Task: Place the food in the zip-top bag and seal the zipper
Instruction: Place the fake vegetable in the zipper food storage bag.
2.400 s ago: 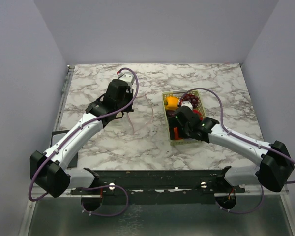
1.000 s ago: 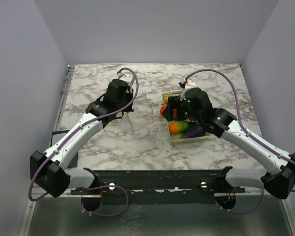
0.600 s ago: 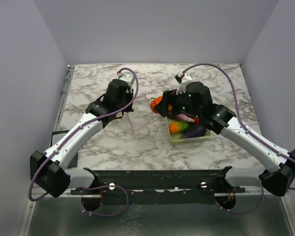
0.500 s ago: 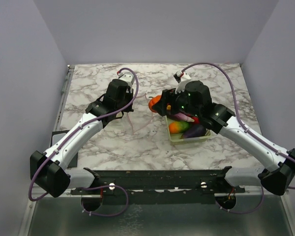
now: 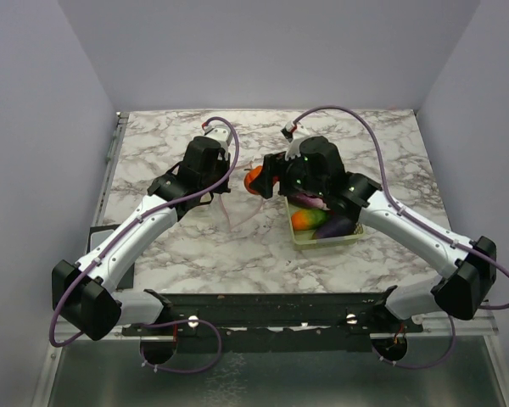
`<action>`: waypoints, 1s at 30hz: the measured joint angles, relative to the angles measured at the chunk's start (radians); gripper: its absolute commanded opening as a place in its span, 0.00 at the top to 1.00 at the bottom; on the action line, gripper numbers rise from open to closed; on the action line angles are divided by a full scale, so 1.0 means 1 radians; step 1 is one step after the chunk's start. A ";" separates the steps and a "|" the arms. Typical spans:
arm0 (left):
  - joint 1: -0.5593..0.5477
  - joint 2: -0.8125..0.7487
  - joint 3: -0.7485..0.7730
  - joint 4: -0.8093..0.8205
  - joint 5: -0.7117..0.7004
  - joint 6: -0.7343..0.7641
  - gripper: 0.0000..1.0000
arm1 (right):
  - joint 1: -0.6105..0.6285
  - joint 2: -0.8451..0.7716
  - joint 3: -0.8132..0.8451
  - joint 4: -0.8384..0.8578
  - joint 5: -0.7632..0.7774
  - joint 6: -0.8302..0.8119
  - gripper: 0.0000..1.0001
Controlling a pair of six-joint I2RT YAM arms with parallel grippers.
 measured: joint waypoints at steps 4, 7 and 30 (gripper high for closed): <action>0.000 0.000 0.000 0.000 0.000 0.000 1.00 | 0.002 0.038 0.004 0.017 -0.002 0.000 0.48; 0.000 0.000 0.000 0.000 0.000 0.000 1.00 | 0.008 0.060 0.006 0.031 -0.004 0.004 0.48; 0.002 -0.003 0.000 0.000 0.000 0.000 1.00 | 0.108 0.168 0.075 -0.013 0.081 0.044 0.50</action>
